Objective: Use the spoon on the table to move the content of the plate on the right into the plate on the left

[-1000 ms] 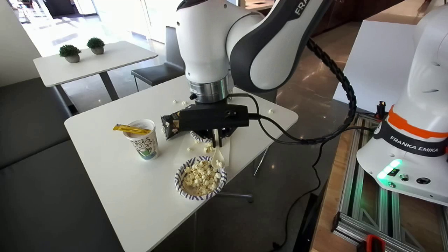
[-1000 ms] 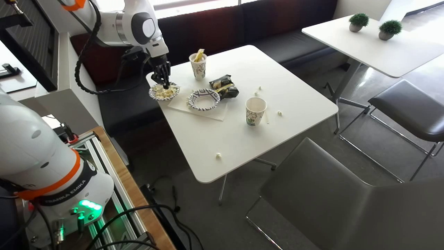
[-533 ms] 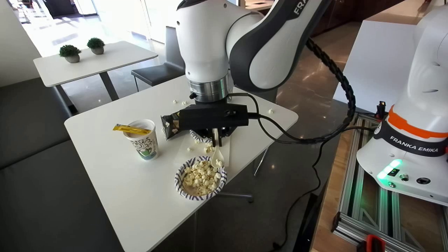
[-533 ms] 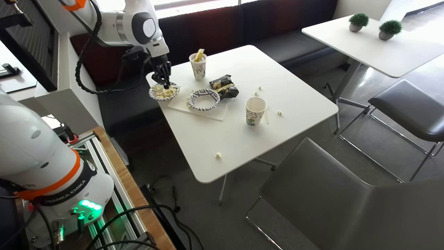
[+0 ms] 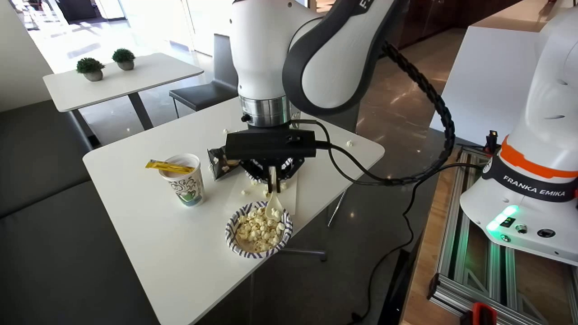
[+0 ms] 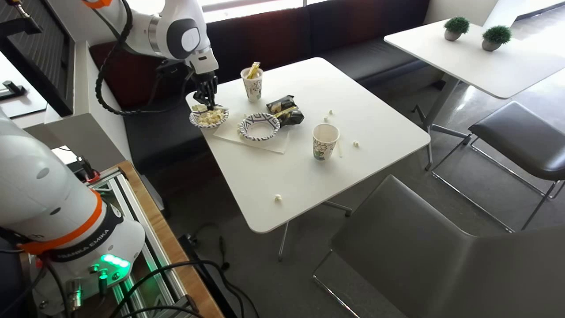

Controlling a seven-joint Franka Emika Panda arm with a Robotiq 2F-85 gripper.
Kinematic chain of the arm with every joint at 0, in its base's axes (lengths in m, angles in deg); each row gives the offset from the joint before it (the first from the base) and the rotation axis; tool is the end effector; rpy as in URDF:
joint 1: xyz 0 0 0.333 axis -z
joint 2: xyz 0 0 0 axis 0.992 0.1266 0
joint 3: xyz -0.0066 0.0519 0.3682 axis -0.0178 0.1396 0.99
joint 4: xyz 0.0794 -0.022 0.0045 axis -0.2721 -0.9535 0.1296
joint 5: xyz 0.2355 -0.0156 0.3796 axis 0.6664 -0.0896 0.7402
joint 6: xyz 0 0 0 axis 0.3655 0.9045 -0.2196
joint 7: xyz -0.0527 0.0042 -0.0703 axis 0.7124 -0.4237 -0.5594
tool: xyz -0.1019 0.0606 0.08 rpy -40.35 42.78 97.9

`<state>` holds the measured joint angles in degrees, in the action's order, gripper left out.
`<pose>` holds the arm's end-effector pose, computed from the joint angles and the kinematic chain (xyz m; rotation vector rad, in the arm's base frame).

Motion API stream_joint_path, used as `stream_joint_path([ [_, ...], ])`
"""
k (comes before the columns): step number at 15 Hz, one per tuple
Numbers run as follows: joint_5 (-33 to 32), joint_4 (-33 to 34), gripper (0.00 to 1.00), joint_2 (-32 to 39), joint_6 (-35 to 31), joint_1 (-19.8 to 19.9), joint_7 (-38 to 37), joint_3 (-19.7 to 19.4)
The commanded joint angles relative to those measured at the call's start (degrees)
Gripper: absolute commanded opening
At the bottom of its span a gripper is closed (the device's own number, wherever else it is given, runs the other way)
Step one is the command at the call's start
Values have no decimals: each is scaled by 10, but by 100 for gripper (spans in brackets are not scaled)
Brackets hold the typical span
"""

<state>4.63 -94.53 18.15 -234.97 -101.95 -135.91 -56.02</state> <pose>0.4579 0.2701 0.2087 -2.7953 1.3837 -0.0144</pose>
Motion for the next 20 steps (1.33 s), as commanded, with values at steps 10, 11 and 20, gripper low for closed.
stream_joint_path([
  [10, 372, -5, 3, 35, -148, 84, 353, 101],
  [11, 417, -1, 3, 39, -159, 114, 402, 136],
  [20, 694, 13, 3, 60, -175, 250, 776, 249],
])
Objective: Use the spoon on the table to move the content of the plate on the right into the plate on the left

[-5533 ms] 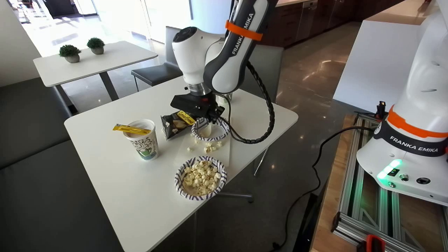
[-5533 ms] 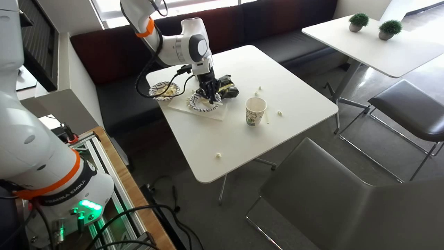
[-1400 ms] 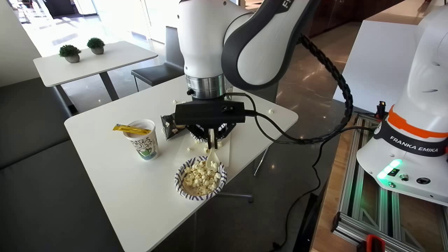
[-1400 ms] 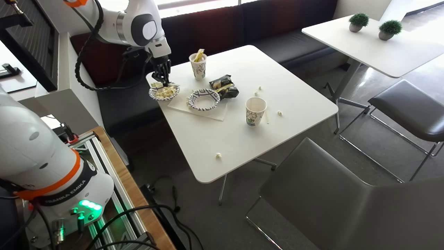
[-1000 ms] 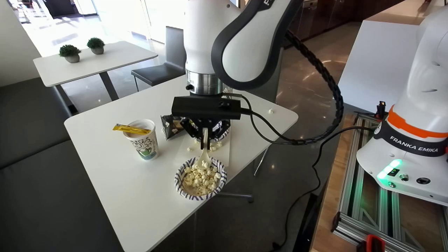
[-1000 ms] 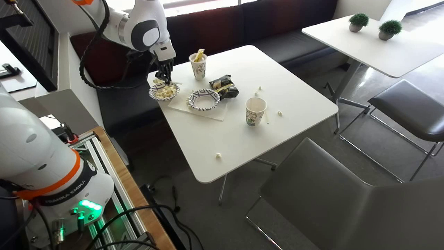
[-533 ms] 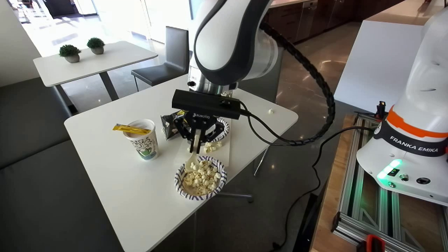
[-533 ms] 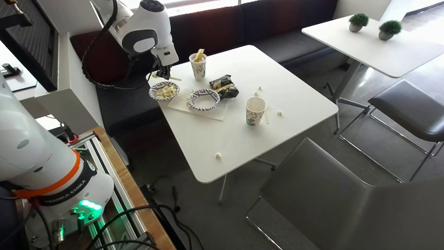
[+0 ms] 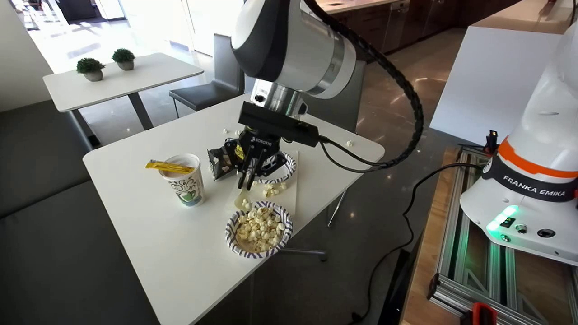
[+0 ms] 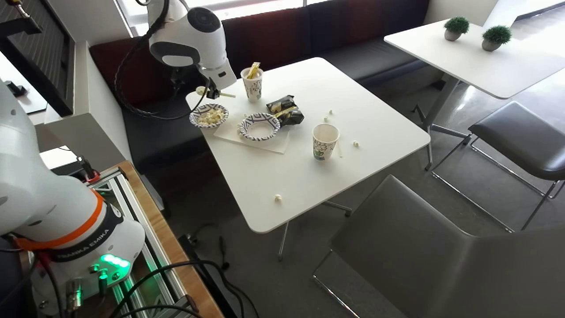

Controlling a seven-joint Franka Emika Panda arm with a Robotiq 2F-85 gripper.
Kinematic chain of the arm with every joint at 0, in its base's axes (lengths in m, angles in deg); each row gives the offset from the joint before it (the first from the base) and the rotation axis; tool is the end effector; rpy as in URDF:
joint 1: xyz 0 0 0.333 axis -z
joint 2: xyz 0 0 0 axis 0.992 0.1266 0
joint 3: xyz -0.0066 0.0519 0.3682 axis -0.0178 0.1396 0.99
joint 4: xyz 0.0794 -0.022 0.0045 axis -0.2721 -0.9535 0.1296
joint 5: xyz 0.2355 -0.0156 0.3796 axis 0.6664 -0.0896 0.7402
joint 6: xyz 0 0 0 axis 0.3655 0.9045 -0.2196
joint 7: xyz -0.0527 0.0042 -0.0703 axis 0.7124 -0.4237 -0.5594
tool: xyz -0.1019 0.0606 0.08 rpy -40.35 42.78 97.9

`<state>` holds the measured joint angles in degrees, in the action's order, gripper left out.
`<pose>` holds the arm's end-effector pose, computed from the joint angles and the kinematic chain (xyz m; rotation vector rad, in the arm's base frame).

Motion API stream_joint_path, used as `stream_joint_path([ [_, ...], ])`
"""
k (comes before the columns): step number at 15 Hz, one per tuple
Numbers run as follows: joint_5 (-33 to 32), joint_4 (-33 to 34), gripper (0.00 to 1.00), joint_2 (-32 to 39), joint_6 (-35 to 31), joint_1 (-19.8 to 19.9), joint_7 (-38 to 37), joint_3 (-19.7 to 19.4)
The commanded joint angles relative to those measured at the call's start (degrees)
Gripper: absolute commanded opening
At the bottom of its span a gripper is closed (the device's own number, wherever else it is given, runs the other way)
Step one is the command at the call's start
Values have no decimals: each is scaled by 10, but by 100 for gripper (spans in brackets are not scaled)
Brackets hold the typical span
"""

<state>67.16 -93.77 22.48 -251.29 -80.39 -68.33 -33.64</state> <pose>0.4871 0.2502 0.2056 -2.4235 1.0204 0.0377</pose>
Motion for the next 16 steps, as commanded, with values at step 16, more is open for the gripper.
stream_joint_path([
  [16, 420, 19, 3, 54, 81, 92, 523, 40],
])
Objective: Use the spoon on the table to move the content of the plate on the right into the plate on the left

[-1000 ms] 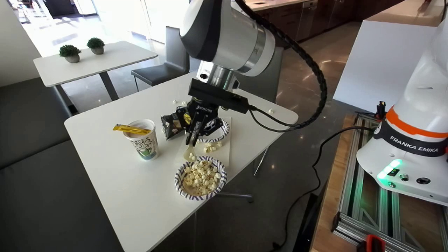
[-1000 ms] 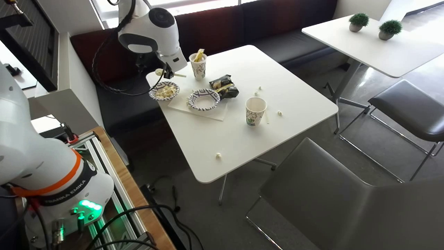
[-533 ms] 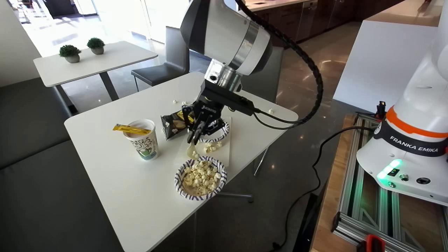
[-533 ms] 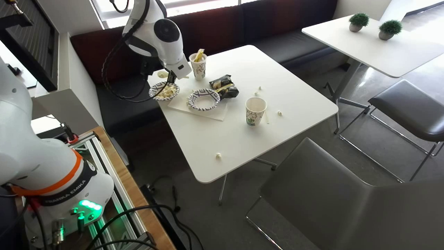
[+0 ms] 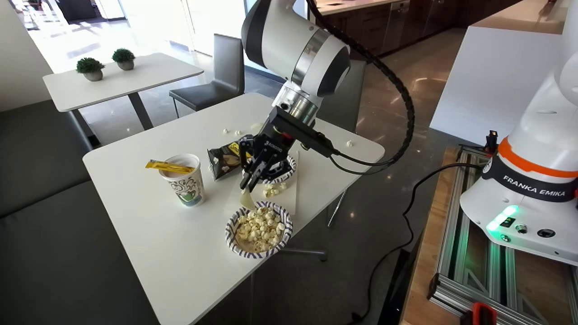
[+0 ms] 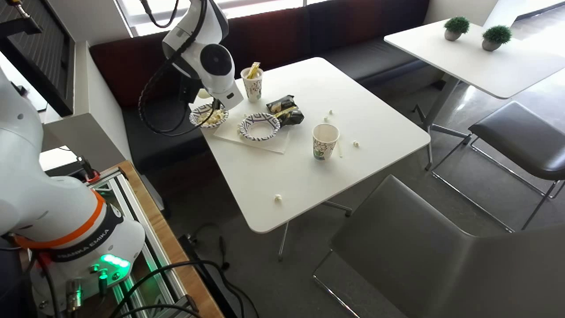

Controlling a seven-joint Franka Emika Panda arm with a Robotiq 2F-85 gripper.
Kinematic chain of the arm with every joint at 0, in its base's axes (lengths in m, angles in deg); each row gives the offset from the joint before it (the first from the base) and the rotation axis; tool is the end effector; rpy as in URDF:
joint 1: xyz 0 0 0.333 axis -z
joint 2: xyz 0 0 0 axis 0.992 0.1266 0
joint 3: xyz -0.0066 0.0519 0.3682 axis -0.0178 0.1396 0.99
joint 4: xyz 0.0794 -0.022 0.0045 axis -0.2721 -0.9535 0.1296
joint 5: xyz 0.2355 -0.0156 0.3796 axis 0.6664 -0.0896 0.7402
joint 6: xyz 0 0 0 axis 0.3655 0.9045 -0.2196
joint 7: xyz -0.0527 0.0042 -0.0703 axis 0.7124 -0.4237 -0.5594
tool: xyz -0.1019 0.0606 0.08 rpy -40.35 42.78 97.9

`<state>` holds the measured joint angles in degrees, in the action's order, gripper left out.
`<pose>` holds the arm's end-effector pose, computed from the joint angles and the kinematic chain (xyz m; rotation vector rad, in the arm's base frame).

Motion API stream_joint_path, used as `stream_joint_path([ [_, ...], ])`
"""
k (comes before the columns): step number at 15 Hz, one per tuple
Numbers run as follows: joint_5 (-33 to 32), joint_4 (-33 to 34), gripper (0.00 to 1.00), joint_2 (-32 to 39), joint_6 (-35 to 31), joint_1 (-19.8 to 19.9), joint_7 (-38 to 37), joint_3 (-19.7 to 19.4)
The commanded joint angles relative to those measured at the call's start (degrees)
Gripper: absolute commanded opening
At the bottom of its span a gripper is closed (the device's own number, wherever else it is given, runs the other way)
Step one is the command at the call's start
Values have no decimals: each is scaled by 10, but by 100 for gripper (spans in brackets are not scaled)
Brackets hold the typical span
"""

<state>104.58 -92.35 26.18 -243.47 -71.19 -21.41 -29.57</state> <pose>0.4813 0.2183 0.1740 -2.2291 0.8299 0.0194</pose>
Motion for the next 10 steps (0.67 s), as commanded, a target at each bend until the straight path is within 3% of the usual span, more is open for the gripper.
stream_joint_path([
  [1, 48, 6, 3, 18, -19, -8, 51, -2],
  [6, -21, 6, 3, -19, -169, -48, -47, 17],
  [7, -49, -5, 3, -42, -176, -141, -103, -66],
  [8, -85, -7, 3, -20, -240, -83, -134, 7],
  [9, -104, -22, 3, -35, -241, -181, -178, -89],
  [10, -128, -31, 3, -31, -273, -198, -214, -99],
])
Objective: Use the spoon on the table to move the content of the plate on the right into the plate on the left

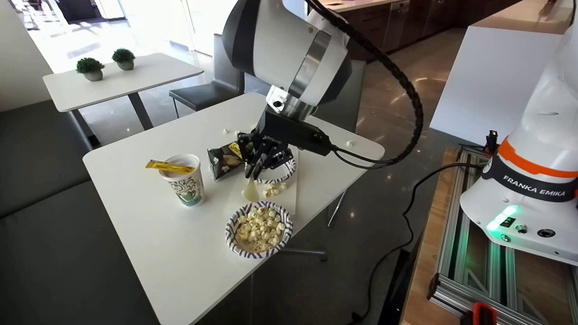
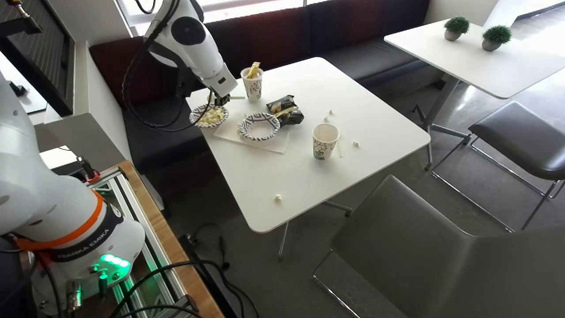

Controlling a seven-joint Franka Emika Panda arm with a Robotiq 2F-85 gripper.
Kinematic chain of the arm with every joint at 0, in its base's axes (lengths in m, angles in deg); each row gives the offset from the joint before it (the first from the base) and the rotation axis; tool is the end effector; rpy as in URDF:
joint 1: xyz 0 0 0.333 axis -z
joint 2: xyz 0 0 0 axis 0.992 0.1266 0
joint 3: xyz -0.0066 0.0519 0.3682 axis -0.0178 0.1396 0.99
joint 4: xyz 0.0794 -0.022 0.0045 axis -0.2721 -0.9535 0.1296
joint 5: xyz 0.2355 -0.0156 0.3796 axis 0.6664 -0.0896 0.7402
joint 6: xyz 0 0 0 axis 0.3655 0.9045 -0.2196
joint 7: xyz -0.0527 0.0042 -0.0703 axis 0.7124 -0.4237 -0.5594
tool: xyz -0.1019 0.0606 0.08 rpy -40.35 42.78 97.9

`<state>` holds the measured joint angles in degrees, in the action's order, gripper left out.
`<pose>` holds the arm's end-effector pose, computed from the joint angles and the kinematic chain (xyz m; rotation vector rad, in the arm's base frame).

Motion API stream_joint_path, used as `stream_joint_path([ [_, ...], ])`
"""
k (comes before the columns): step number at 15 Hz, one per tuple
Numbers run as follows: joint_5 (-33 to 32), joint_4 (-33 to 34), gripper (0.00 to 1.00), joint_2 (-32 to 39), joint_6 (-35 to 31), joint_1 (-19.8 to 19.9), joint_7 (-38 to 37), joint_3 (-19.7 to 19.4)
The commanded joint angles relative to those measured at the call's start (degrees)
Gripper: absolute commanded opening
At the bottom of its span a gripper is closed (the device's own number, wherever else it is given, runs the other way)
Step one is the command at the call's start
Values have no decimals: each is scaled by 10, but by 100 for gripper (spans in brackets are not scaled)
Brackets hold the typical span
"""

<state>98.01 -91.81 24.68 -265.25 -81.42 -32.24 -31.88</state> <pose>0.4806 0.2265 0.1972 -2.4571 0.9436 -0.2690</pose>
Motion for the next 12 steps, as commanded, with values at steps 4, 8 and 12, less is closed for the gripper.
stream_joint_path([
  [4, -39, -64, 3, -1, -127, -100, -156, -107],
  [8, -68, -114, 3, -7, -115, -124, -251, -198],
  [12, -81, -152, 3, 4, -77, -111, -270, -245],
])
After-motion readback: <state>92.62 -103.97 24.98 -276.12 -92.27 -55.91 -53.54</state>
